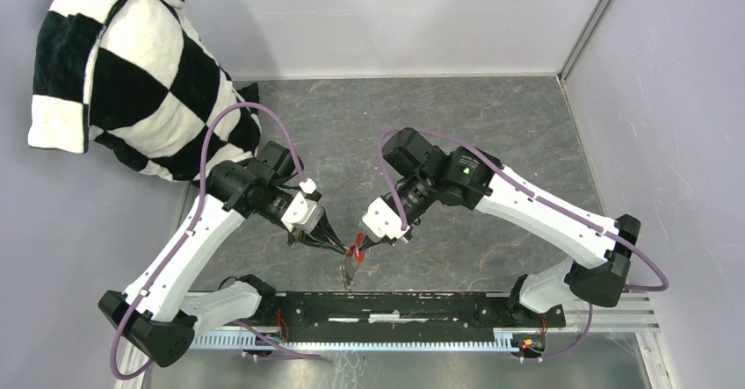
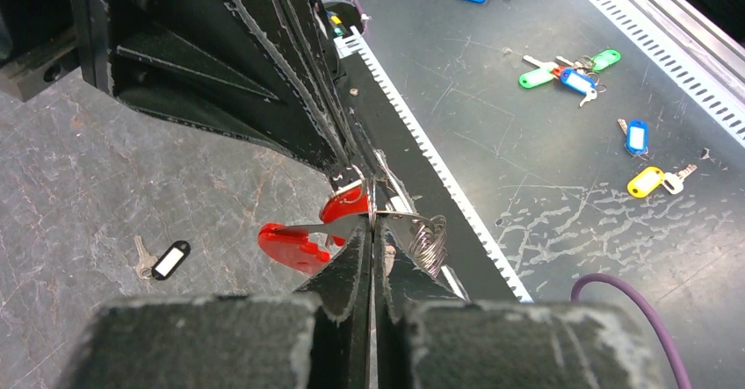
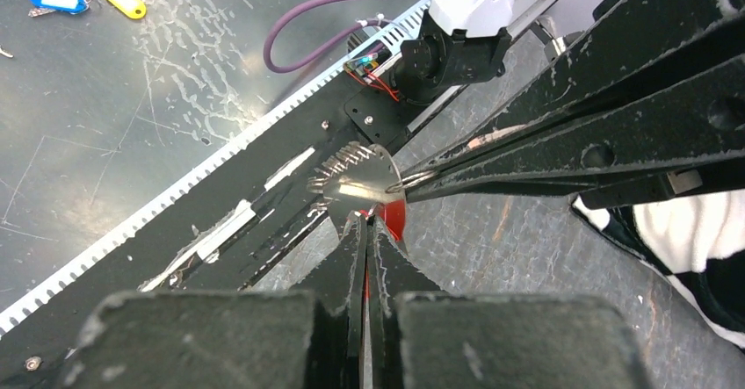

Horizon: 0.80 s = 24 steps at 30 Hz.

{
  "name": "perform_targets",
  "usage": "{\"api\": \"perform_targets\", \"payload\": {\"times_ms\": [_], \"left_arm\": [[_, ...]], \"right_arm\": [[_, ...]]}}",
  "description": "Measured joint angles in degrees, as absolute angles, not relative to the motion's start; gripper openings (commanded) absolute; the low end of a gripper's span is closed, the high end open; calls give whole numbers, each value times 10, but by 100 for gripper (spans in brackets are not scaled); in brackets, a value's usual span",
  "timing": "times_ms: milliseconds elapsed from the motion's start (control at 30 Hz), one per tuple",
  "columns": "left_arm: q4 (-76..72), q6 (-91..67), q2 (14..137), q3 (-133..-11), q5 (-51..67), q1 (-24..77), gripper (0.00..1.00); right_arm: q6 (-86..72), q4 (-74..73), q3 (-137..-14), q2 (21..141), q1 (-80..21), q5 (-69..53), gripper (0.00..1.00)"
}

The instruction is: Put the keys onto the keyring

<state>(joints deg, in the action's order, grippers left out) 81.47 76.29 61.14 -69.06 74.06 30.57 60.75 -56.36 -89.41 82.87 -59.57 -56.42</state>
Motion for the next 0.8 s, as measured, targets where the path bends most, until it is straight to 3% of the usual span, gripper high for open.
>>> {"api": "perform_targets", "payload": {"times_ms": [800], "left_arm": [[818, 763, 611, -691, 740, 310, 2]], "right_arm": [[608, -566, -916, 839, -608, -550, 0]]}}
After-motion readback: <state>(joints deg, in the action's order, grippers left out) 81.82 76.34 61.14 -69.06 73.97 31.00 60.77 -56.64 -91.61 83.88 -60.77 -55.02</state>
